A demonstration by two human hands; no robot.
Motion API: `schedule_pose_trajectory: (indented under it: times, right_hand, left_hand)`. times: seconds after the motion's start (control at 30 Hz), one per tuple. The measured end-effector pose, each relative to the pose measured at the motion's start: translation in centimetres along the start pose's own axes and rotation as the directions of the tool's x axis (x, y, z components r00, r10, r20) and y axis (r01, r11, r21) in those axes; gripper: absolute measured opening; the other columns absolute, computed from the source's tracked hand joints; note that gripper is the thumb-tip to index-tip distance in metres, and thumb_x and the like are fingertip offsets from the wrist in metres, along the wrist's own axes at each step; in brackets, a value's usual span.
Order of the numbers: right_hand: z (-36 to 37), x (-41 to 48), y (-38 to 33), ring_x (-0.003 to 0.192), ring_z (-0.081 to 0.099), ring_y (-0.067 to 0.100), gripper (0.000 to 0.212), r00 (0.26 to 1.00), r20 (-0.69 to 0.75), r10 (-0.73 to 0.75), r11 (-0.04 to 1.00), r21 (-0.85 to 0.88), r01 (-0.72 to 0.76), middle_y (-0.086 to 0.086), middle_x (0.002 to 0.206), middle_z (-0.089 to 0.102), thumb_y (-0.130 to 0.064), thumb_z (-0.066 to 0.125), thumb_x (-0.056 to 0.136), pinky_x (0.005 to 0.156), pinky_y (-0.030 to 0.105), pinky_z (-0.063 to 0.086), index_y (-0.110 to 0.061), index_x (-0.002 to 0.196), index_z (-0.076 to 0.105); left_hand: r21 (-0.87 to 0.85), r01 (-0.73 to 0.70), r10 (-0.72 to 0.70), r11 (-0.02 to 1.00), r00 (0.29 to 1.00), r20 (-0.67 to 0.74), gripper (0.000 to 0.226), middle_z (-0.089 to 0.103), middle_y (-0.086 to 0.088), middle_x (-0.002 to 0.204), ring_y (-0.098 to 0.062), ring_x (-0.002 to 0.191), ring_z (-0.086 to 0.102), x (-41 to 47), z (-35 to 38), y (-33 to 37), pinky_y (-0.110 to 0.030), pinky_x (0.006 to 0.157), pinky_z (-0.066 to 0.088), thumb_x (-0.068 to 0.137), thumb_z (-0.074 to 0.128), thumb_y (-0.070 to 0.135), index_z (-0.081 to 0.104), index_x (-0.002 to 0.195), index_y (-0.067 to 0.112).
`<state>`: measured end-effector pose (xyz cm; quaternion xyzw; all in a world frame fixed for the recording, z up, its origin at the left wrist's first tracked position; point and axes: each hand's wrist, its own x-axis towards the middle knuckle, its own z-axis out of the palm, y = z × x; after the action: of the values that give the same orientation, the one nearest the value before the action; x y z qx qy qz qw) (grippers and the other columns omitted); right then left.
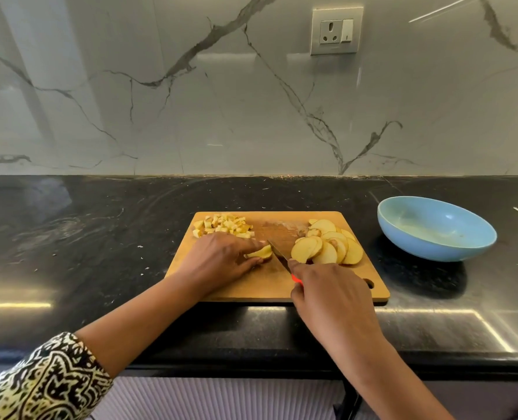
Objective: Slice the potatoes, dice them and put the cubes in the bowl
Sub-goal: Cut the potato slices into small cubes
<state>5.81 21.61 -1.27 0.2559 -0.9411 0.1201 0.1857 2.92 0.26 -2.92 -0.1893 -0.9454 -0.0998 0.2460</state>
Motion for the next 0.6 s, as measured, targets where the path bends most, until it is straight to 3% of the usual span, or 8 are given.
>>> schedule_pose_trajectory:
  times: [0.2, 0.33, 0.6]
  right_hand:
    - [0.24, 0.31, 0.06, 0.086, 0.059, 0.014, 0.045, 1.000, 0.005, 0.021, 1.000, -0.006, -0.021, -0.006, 0.104, 0.065, -0.028, 0.037, 0.101, 0.063, 0.025, 0.040, -0.032, 0.145, 0.036]
    - [0.62, 0.08, -0.26, 0.079, 0.053, 0.011, 0.044, 1.000, 0.018, 0.008, 1.000, 0.017, -0.008, -0.007, 0.102, 0.064, -0.028, 0.037, 0.101, 0.063, 0.025, 0.041, -0.032, 0.145, 0.035]
    - [-0.13, 0.54, 0.18, 0.085, 0.058, 0.009, 0.045, 1.000, 0.016, 0.014, 0.998, 0.056, -0.014, -0.012, 0.104, 0.064, -0.032, 0.038, 0.101, 0.065, 0.023, 0.044, -0.036, 0.145, 0.035]
  left_hand:
    - [0.009, 0.004, -0.004, 1.000, 1.000, 0.028, 0.052, 0.073, 0.002, 0.103, -0.013, 0.086, 0.070, -0.05, 0.06, 0.16, -0.035, 0.071, 0.059, 0.089, 0.037, 0.057, 0.064, 0.120, 0.025]
    - [0.021, -0.007, 0.006, 1.000, 1.000, 0.014, 0.044, 0.072, 0.002, 0.105, -0.013, 0.087, 0.070, -0.10, -0.04, 0.29, -0.035, 0.071, 0.059, 0.089, 0.046, 0.050, 0.065, 0.118, 0.022]
    - [0.013, -0.009, 0.010, 1.000, 1.000, -0.017, 0.038, 0.072, 0.003, 0.103, -0.012, 0.084, 0.071, -0.17, -0.10, 0.33, -0.034, 0.072, 0.059, 0.087, 0.056, 0.045, 0.068, 0.114, 0.021]
